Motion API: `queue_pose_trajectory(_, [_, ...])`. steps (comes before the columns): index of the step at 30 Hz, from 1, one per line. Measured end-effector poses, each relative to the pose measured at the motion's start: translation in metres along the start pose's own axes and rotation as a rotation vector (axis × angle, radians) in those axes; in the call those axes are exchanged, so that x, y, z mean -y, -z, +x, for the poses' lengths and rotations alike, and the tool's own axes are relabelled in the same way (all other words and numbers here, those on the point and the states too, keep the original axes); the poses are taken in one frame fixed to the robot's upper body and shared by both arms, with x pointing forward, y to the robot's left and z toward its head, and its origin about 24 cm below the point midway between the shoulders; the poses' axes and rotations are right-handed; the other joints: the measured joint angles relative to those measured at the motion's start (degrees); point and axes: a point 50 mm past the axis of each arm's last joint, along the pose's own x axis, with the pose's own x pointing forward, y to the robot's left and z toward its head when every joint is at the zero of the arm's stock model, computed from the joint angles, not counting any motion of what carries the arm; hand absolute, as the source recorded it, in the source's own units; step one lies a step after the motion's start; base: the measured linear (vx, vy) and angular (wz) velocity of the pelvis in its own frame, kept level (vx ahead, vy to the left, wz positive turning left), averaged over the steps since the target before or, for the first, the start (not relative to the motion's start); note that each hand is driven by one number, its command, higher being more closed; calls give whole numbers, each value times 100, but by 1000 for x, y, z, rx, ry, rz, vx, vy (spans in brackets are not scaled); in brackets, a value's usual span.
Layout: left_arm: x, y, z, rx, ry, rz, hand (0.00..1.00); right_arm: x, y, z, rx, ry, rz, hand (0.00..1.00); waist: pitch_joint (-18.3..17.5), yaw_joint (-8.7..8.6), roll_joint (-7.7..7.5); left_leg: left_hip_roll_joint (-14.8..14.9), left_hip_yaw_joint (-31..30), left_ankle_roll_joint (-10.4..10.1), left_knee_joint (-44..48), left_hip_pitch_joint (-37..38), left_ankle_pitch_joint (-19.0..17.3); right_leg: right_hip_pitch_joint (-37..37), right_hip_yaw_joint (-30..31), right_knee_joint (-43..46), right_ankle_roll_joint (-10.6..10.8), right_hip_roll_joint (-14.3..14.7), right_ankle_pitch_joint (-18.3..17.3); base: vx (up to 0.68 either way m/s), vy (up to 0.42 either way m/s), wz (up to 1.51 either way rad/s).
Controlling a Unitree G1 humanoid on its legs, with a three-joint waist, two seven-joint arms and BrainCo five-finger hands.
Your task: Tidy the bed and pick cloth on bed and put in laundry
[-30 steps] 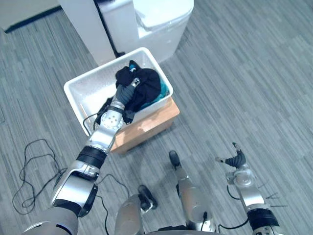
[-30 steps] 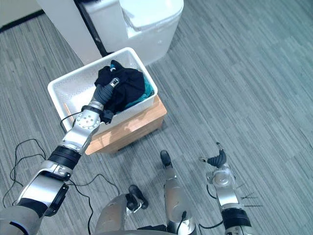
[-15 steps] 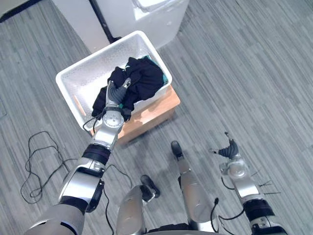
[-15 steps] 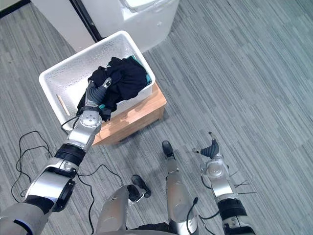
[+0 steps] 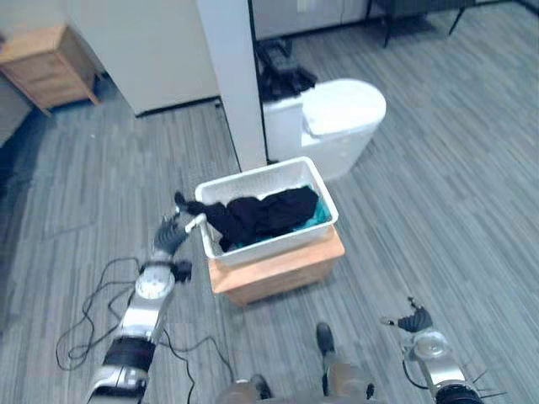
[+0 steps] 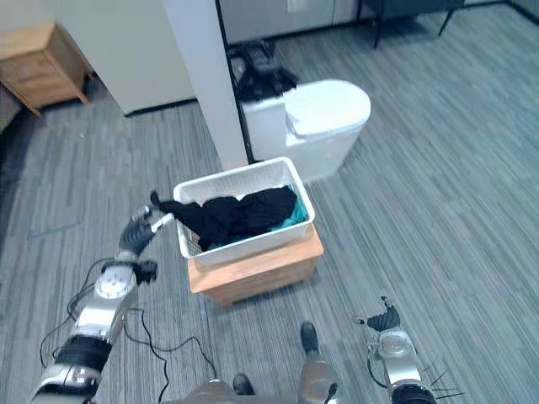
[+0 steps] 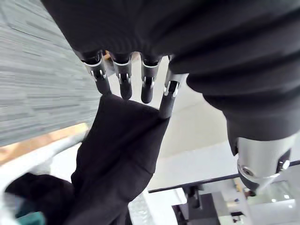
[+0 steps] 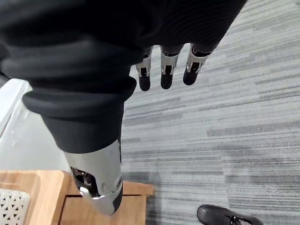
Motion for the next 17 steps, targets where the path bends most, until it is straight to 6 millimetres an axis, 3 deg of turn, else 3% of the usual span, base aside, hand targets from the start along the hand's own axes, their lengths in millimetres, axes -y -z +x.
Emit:
queue_pose_trajectory(3, [10, 37, -13, -140, -11, -102, 0, 0, 19, -1, -69, -7, 22, 0, -87, 112, -6, -16, -33, -45, -148, 155, 47, 93, -22, -2, -3, 9, -20, -47, -21, 4])
queue_pose_trajectory(7, [19, 104, -49, -402, -80, -161, 0, -10, 43, -5, -168, -24, 112, 0, -300, 119, -118, -22, -98, -87, -348, 277, 144, 156, -106, -3, -9, 22, -68, -33, -32, 8])
queue_pose_trajectory(12, [8, 151, -85, -618, -203, -177, 0, -15, 61, -9, -238, -20, 189, 0, -414, 150, -193, -30, -101, -102, -429, 349, 158, 197, -118, -21, 14, 27, -103, 0, 0, 0])
queue_pose_trajectory(17, [2, 174, -107, -749, -246, -197, 0, -24, 77, -15, -315, -49, 252, 0, -523, 154, -202, -43, -107, -97, -459, 403, 163, 218, -123, -21, 32, 27, -139, 0, 0, 0])
